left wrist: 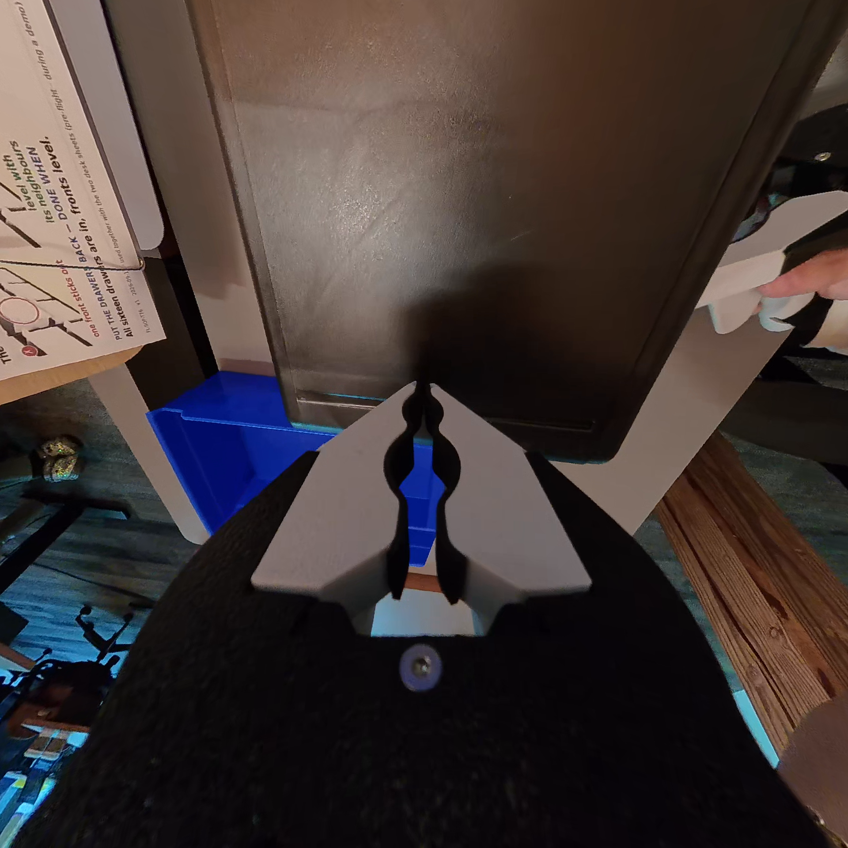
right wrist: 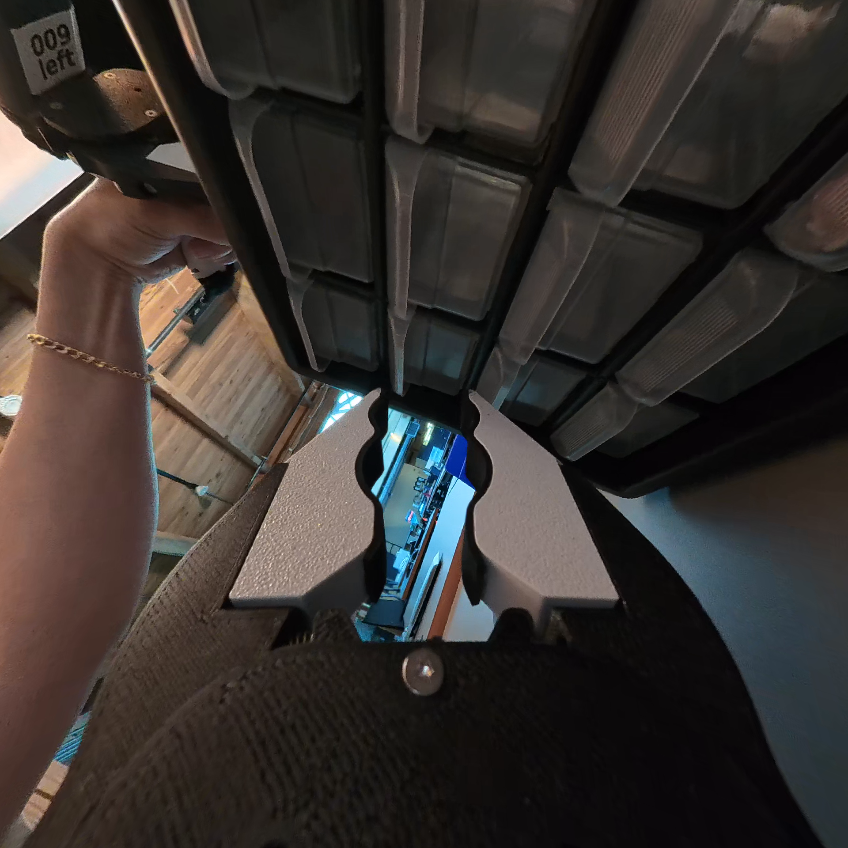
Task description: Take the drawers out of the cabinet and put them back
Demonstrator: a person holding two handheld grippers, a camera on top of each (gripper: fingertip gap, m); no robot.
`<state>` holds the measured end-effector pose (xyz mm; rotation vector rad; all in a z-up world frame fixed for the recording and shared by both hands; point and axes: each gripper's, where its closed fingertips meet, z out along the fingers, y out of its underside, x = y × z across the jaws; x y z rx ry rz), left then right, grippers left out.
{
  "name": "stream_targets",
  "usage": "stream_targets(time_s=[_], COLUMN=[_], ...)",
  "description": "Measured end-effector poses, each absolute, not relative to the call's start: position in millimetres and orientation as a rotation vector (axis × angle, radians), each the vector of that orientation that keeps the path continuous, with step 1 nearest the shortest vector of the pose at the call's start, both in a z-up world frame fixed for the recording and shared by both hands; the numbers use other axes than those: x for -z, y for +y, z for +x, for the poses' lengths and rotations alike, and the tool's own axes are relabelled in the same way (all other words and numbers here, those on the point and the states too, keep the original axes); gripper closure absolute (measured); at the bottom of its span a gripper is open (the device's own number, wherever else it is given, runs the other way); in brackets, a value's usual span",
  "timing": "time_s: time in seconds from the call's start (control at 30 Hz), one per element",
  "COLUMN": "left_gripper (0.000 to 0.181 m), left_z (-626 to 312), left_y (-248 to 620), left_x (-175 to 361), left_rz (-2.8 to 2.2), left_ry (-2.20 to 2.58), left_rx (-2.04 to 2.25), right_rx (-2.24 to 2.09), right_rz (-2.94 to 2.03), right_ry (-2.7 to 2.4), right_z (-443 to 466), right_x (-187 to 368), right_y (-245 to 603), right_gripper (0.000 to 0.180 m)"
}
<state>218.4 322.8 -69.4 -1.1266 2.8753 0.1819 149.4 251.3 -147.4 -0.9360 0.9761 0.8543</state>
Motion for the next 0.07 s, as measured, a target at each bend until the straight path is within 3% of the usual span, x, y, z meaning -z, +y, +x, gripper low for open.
stream_targets(time_s=[0.03,0.07], left_gripper=[0.181,0.181], left_z=[218.3,218.4], left_y=[322.9,322.8], left_x=[69.4,69.4], left_rz=[-1.124,-1.12], left_ry=[2.876,2.877], left_rx=[-0.191,-0.198], right_rx=[-0.85,-0.842], right_rz=[-0.94,-0.942], right_ry=[0.98,0.987], right_z=[148.7,148.8], right_x=[148.2,149.9], right_y=[250.4,249.6], right_gripper=[0.15,0.15])
